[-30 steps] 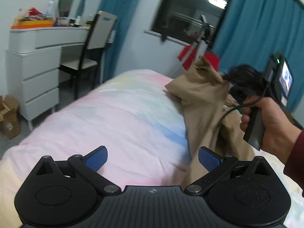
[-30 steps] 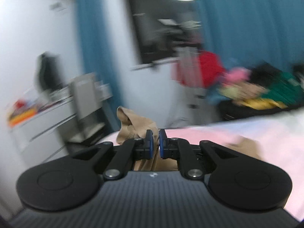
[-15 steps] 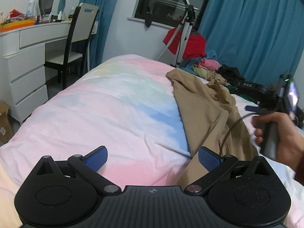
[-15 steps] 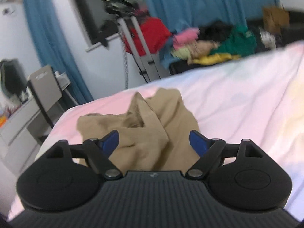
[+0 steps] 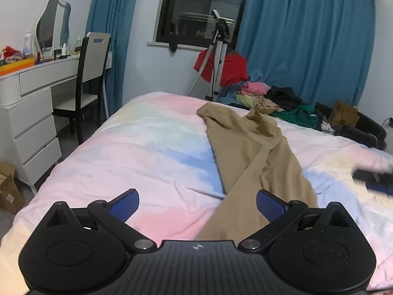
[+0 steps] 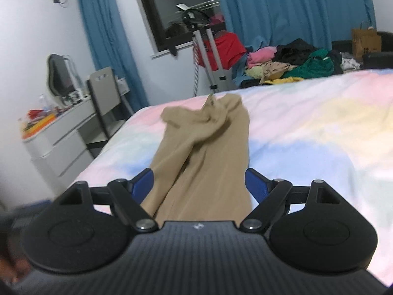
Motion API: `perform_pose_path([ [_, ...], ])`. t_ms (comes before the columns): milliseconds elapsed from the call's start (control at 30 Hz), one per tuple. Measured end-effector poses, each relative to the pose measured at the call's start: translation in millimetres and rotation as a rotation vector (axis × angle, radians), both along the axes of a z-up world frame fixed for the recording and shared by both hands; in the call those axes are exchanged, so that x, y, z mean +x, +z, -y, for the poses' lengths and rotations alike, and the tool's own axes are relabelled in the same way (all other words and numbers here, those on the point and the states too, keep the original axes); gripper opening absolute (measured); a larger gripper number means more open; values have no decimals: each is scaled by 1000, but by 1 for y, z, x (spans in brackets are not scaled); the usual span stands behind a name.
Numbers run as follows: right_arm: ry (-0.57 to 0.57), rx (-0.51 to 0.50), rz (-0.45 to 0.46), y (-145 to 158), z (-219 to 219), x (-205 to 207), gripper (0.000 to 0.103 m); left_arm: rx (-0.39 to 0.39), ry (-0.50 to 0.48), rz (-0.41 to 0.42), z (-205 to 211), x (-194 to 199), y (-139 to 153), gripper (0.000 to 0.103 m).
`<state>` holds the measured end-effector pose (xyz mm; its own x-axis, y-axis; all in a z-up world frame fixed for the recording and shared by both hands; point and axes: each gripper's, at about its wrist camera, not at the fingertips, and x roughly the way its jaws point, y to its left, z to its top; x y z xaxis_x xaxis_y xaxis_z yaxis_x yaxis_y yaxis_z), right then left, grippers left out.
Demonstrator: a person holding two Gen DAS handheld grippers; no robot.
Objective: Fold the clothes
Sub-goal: 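Grasp the hem end of the shirt strip with the left tool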
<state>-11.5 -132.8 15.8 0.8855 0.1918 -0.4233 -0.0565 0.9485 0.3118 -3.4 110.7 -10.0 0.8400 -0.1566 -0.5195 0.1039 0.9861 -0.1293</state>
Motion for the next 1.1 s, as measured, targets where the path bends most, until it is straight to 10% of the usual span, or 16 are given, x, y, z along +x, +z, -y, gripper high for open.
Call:
perform_pose_path([
  [133,42,-4,4,0,-1,-26,83,-5,3,-30,-8,-14,5,102],
  [567,2,183,-107,-29,25,-19,83,-433,272,-433,-89,2,-56,81],
  [700,-14,221,-129,-36,31,-15,83,-388,262,-439,-84,1,-57,77],
  [967,-35,280,-165,-45,44,-15,83,-279,164,-460,-49,-16,-56,11],
  [1100,-35,283,-168,-44,45,-18,83,-107,98,-339,-23,-35,-36,6],
])
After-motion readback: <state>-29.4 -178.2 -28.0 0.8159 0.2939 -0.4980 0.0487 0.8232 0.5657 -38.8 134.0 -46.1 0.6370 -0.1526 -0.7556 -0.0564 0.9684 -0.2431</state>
